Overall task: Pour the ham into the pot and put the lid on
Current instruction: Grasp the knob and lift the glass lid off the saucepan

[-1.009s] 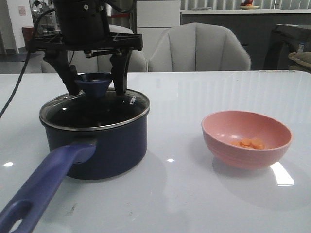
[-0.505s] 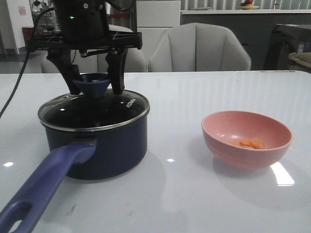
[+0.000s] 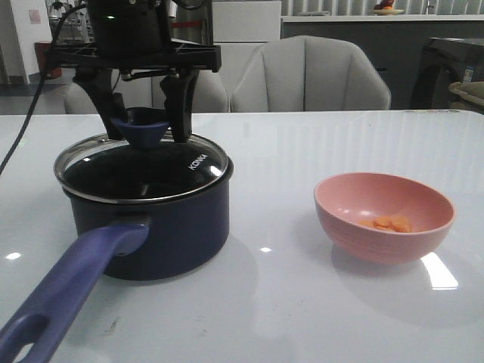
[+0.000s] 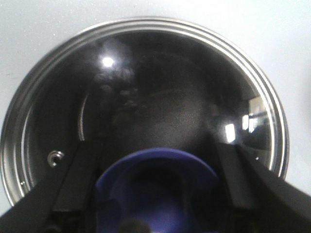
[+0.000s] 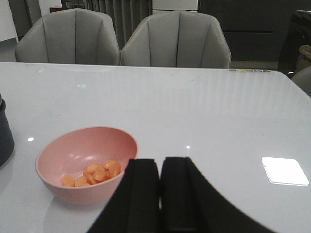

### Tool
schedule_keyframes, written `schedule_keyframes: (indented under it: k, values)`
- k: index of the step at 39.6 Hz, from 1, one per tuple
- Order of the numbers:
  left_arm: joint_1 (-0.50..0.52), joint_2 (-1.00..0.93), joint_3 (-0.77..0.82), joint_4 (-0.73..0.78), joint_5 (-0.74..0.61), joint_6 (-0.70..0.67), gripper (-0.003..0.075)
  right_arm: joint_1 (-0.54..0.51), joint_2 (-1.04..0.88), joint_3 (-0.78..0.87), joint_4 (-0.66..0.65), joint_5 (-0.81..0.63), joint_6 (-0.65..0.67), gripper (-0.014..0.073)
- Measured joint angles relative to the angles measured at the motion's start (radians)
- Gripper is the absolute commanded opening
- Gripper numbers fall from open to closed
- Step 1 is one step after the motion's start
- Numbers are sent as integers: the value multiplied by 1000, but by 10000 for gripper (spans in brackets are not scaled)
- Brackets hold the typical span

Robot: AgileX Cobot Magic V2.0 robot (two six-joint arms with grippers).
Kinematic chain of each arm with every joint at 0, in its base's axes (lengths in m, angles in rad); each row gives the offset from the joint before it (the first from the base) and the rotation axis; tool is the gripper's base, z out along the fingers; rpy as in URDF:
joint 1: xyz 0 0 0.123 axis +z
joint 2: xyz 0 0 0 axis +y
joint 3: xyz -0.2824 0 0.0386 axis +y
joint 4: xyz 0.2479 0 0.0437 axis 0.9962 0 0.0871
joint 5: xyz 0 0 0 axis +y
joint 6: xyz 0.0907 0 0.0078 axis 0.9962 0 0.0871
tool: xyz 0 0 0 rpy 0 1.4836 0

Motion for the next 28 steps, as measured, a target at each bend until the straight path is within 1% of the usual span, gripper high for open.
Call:
schedule_keyframes:
  k: [15,24,28]
  values:
    - [6,-24,-7,26,9,27,247,0,0,0,0,0,0,153]
    - [66,-95,-2,31,26,44,247,0,0,0,0,0,0,153]
    - [98,-140,31,33,27,61,247,0,0,0,0,0,0,153]
